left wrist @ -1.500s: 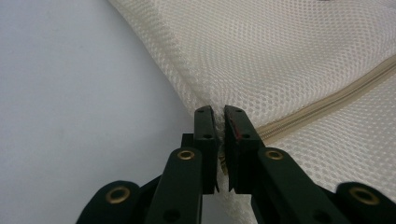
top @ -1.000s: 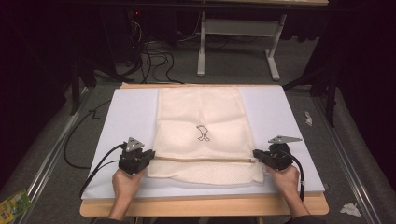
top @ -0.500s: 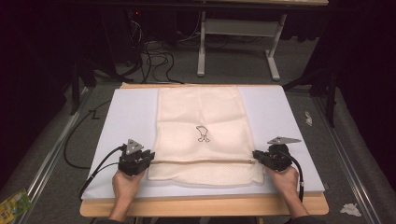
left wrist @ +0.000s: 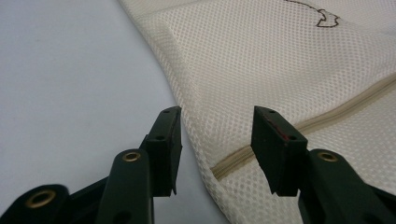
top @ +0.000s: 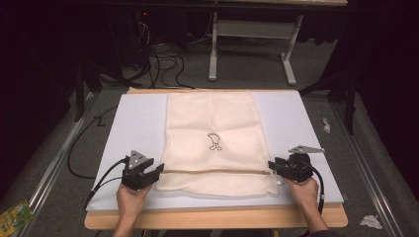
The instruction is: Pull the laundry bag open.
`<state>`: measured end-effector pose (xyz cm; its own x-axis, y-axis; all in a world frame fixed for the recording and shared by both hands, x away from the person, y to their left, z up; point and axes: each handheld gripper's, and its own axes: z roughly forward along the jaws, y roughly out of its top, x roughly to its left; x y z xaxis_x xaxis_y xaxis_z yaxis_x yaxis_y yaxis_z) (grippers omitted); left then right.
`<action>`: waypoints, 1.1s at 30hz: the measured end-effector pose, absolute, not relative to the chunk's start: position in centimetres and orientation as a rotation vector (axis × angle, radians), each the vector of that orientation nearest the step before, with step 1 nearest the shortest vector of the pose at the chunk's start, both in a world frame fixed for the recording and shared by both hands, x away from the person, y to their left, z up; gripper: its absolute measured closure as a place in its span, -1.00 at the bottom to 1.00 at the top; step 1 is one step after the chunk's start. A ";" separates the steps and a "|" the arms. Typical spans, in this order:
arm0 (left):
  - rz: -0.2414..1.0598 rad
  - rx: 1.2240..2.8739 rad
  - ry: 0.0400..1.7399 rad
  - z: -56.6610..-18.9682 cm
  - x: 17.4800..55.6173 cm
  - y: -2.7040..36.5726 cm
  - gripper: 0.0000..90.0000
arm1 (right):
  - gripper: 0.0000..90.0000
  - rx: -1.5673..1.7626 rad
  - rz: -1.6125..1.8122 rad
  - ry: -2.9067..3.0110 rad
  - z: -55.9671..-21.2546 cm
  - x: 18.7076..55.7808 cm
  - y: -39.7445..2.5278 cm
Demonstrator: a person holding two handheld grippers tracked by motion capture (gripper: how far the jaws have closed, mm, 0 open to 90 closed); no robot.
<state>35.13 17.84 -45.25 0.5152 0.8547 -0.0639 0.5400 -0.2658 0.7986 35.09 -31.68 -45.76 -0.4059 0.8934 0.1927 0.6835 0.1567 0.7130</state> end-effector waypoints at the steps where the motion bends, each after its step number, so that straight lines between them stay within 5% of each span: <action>1: 0.492 1.948 1.143 -45.3 34.9 17.8 0.17 | 0.34 1.524 1.096 2.162 -45.8 35.1 -31.7; 17: 0.448 1.935 1.143 -46.8 34.3 15.9 0.01 | 0.23 1.585 1.115 2.145 -46.3 33.4 -32.4; 33: 0.457 1.977 1.186 -47.7 35.8 15.4 -0.03 | 0.12 1.764 1.078 2.204 -46.6 36.1 -31.8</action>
